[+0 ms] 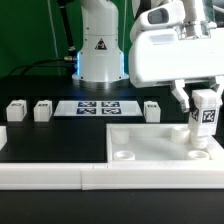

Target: Assemble square table

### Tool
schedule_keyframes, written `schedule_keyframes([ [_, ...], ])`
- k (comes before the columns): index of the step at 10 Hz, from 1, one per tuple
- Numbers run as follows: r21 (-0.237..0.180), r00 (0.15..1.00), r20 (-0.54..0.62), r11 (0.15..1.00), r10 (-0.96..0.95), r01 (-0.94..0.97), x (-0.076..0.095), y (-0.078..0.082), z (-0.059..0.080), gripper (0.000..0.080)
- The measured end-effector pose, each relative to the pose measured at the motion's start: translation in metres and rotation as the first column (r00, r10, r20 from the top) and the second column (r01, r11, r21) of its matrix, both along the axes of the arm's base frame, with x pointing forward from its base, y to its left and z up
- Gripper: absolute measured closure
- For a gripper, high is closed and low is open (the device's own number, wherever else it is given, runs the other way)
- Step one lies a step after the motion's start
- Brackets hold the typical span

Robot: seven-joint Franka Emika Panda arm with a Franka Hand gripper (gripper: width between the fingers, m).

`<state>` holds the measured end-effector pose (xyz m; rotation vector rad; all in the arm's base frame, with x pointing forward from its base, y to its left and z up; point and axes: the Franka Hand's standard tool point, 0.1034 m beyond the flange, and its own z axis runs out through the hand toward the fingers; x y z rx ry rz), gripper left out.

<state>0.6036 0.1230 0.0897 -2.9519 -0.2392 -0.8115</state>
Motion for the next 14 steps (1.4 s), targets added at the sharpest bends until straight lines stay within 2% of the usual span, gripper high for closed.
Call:
schedule_keyframes([
  [4, -0.013, 1.000, 0.011, 1.000, 0.004, -0.004, 0.008, -0.008, -0.001, 0.0509],
  [10, -0.011, 0.999, 0.046, 1.000, 0.005, -0.004, 0.013, -0.007, -0.003, 0.0509],
  [14, -0.019, 0.998, 0.053, 1.000, 0.018, -0.017, 0.010, -0.005, -0.012, 0.0508],
])
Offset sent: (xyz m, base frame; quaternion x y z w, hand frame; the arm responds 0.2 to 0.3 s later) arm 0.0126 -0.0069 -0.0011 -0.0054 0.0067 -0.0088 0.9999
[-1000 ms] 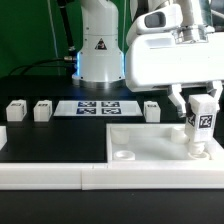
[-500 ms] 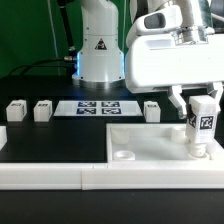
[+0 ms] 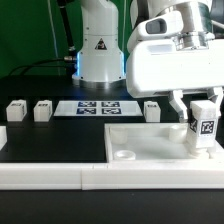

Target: Assemble square table

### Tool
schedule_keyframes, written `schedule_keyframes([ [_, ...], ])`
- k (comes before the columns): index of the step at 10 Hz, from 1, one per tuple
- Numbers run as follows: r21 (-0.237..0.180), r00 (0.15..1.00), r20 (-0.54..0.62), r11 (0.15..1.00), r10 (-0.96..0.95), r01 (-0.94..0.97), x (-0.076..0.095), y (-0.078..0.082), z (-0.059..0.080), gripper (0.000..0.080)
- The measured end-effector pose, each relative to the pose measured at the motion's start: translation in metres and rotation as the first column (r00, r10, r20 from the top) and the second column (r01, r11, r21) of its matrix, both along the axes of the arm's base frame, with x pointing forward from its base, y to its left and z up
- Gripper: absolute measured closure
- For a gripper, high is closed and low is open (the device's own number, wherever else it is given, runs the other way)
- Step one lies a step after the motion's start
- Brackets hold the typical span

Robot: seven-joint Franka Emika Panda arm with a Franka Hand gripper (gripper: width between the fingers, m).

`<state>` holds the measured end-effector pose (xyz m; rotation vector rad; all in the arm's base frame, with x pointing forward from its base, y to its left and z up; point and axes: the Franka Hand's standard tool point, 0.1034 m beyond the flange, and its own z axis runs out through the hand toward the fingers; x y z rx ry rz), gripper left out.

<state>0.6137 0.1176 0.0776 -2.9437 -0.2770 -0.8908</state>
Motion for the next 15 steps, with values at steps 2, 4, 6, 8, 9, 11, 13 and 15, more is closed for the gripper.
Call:
schedule_keyframes([
  [2, 0.004, 1.000, 0.008, 1.000, -0.013, 0.013, -0.0033, 0.0010, -0.0057, 0.0508],
  [4, 0.001, 1.000, 0.002, 1.000, -0.011, 0.011, -0.0034, 0.0003, -0.0065, 0.0419],
  [6, 0.001, 1.000, 0.001, 1.000, -0.010, 0.010, -0.0035, 0.0003, -0.0067, 0.0227],
  [8, 0.000, 1.000, 0.001, 1.000, -0.009, 0.009, -0.0035, 0.0003, -0.0068, 0.0174],
  [9, 0.000, 1.000, 0.001, 1.000, -0.008, 0.008, -0.0035, 0.0003, -0.0068, 0.0154],
  [11, -0.001, 1.000, 0.001, 1.000, -0.008, 0.008, -0.0035, 0.0003, -0.0068, 0.0151],
  [13, -0.002, 1.000, 0.001, 1.000, -0.006, 0.006, -0.0035, 0.0003, -0.0068, 0.0150],
  [15, -0.003, 0.999, -0.052, 1.000, -0.007, 0.007, -0.0001, 0.0010, -0.0013, 0.0150],
])
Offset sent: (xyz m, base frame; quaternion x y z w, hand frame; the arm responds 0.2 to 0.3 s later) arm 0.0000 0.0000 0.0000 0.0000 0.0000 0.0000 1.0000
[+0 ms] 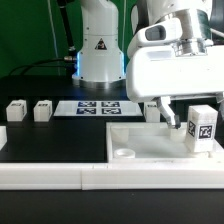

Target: Assemble square table

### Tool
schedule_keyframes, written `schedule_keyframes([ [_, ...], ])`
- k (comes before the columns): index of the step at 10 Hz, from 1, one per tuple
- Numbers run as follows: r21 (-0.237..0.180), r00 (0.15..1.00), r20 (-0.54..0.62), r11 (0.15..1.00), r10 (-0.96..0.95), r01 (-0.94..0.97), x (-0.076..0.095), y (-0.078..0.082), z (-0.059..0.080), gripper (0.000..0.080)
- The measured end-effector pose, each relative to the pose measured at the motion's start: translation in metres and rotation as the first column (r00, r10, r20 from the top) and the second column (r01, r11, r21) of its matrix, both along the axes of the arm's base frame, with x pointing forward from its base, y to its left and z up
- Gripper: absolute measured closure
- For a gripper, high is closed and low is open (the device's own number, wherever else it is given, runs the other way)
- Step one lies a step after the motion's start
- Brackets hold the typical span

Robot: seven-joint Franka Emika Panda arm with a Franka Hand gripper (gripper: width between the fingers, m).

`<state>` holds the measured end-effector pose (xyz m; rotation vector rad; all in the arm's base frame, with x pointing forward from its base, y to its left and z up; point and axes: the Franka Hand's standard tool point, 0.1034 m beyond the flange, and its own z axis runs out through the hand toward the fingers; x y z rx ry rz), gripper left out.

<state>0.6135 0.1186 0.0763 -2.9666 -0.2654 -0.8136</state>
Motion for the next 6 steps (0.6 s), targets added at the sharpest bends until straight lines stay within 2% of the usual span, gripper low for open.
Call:
schedule_keyframes([
  [2, -0.005, 0.999, -0.045, 1.000, -0.002, 0.002, 0.013, -0.006, 0.017, 0.0150],
  [6, -0.014, 0.943, -0.332, 1.000, 0.005, -0.010, 0.020, -0.008, 0.015, 0.0150],
])
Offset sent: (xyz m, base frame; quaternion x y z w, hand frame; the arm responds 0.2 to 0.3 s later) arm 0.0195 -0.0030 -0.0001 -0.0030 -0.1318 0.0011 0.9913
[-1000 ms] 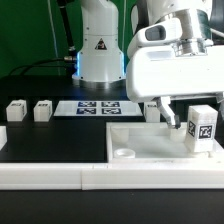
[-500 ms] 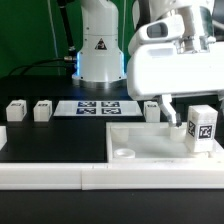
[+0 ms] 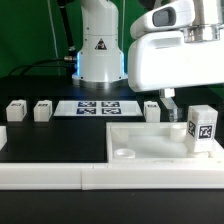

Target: Assemble square table

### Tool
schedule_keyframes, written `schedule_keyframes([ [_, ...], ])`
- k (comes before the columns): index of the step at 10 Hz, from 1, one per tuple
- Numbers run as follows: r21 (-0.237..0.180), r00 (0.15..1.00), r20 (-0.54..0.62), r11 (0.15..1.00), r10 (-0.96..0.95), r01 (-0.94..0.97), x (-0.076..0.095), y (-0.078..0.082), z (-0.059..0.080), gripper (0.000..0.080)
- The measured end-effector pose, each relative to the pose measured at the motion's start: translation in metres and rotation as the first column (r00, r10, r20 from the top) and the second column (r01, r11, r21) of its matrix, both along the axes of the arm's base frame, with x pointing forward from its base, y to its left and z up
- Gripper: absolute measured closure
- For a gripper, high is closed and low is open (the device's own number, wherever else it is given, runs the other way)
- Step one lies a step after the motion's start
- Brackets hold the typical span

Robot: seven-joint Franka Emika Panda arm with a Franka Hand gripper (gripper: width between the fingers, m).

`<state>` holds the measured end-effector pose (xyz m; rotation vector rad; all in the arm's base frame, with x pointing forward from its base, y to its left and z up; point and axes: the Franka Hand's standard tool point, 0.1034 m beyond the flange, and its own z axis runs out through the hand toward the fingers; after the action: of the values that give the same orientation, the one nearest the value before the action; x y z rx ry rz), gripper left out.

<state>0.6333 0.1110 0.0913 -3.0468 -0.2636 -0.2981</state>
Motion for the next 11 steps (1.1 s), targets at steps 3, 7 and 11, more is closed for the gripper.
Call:
schedule_keyframes([
  [3, -0.006, 0.985, -0.171, 1.000, 0.006, -0.007, 0.0014, 0.0043, -0.0076, 0.0150],
  [7, -0.005, 0.986, -0.165, 1.000, -0.020, 0.020, 0.0015, 0.0043, -0.0104, 0.0434],
  [11, -0.002, 0.939, -0.189, 0.956, -0.288, 0.293, 0.0014, 0.0020, -0.0110, 0.0509],
])
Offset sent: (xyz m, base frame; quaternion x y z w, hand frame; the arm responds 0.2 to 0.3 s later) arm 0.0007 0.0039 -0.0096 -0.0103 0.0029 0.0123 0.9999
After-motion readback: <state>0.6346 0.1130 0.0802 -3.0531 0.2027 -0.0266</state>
